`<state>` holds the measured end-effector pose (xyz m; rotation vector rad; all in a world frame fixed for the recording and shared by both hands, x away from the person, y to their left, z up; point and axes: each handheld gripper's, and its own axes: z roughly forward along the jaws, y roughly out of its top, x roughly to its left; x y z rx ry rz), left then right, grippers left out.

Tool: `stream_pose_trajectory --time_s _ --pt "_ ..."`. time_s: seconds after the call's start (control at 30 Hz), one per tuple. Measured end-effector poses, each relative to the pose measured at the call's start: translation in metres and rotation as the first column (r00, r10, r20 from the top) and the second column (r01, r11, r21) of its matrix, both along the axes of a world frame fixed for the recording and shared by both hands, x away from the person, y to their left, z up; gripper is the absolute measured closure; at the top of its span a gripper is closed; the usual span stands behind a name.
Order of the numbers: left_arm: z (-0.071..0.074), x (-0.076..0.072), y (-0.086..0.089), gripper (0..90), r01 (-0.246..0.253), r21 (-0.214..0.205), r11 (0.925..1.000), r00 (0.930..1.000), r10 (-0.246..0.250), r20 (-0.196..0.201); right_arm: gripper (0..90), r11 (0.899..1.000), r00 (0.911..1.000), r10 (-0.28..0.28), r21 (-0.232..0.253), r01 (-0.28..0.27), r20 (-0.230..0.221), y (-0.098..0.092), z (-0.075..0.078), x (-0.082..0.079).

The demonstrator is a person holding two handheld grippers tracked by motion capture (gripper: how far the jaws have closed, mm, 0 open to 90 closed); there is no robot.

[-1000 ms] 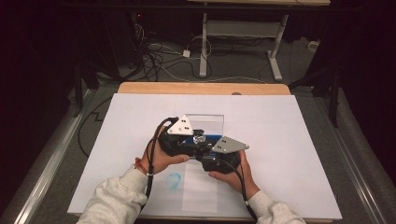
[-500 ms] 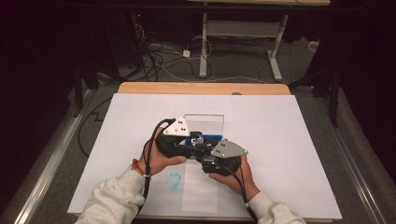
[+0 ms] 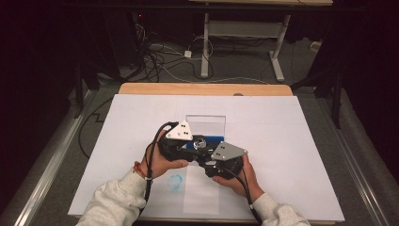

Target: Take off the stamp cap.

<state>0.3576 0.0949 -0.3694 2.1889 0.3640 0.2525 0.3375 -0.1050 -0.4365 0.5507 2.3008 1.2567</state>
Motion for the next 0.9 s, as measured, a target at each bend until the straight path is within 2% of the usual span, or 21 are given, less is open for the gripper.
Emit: stream_pose_trajectory --time_s 0.33,0.5,0.77,0.9 --pt "-0.0022 0.0018 0.0002 55.0 0.007 -0.010 0.9999 0.9998 -0.007 -0.021 39.1 0.999 1.0000 0.010 -0.034 -0.010 0.000 -0.0011 0.0009 -0.0002" --pt "-0.0030 0.0022 -0.0005 55.0 0.018 0.007 0.9998 0.9996 -0.018 -0.023 39.1 0.998 0.9998 0.017 -0.052 -0.018 -0.007 -0.0006 0.0002 -0.0001" --pt "-0.0046 0.0037 -0.0006 55.0 0.014 -0.010 0.9999 0.9991 -0.014 -0.039 39.1 0.999 0.9996 0.018 -0.046 -0.019 -0.022 -0.0010 -0.0005 0.0007" --pt "-0.0048 0.0037 -0.0016 55.0 0.016 0.000 0.9999 0.9992 -0.016 -0.036 39.1 0.999 0.9995 0.017 -0.051 -0.019 -0.027 -0.0006 -0.0008 0.0007"
